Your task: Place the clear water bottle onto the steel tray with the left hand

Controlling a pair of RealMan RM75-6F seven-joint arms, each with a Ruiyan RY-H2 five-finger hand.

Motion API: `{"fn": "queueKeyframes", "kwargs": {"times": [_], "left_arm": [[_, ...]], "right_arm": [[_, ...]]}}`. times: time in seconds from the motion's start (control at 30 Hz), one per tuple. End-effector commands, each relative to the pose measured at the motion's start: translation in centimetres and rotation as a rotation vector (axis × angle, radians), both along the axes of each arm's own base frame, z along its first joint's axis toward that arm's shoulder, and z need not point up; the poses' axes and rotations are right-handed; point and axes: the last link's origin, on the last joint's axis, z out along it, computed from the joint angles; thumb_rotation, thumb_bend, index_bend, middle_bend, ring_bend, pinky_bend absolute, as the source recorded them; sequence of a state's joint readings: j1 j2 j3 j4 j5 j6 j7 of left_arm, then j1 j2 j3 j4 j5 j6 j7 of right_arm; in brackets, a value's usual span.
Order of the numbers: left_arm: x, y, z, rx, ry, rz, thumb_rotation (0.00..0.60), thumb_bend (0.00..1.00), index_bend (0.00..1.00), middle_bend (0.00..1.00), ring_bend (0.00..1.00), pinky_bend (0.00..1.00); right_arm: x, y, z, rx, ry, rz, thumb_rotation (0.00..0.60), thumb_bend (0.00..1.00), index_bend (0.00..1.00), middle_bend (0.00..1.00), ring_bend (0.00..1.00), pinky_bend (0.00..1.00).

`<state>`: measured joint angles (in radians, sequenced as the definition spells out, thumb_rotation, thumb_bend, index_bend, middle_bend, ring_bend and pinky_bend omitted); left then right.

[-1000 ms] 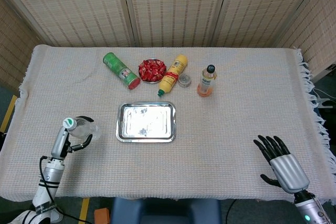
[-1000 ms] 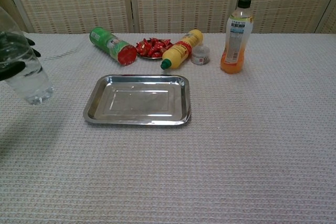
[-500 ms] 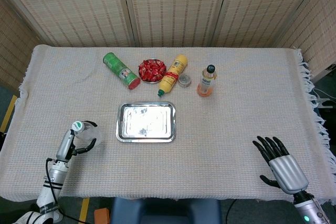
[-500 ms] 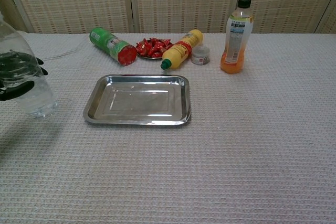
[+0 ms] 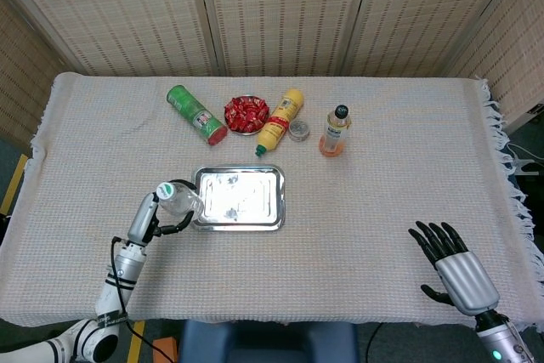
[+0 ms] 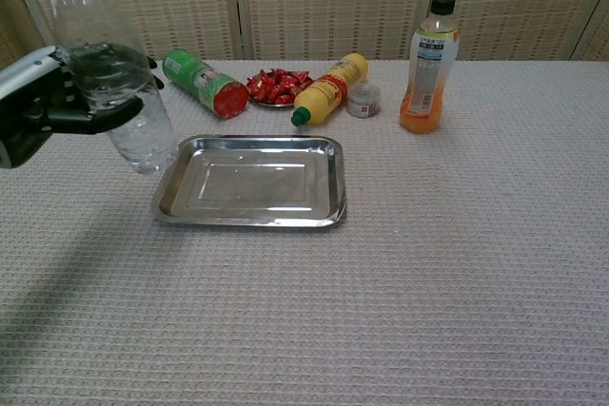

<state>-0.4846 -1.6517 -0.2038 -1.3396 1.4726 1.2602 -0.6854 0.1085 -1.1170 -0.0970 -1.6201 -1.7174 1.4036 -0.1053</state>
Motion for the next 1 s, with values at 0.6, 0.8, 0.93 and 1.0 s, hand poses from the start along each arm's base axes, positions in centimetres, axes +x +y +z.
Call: {"fn": "queueKeyframes", "kwargs": {"times": [0.6,0.8,0.93,1.0], "left_arm": [[4.8,4.6,-8.1,-0.083,0.118,0.011,0.6,0.48,0.26,0.26,0.18,0.27],[4.0,4.8,-8.6,-0.12,0.15,0.029,0.6,0.48,0.18,0.16,0.11,0.18],[3.7,4.7,-8.6,-0.139,0.168,0.029,0.6,0.47,0.03,0.02,0.0,0.1],[3.7,4.7,-8.5,-0.133,0.172,0.028,0.6,0.47,0.0,0.0,0.0,0.08]], "right_arm": [[-0.1,-0.1,0.4,0.004,-0.012,-0.001,0.6,0.06,0.0,0.0,0.0,0.0],[-0.1,-0.1,0.4,0.006,-0.014,0.002,0.6,0.06,0.0,0.0,0.0,0.0],[-0.1,-0.2,0.4,0.008,-0.013,0.0,0.6,0.06,0.0,0.0,0.0,0.0],[-0.1,-0.1,0.3,0.01,-0.011,0.001,0.6,0.06,0.0,0.0,0.0,0.0]]}}
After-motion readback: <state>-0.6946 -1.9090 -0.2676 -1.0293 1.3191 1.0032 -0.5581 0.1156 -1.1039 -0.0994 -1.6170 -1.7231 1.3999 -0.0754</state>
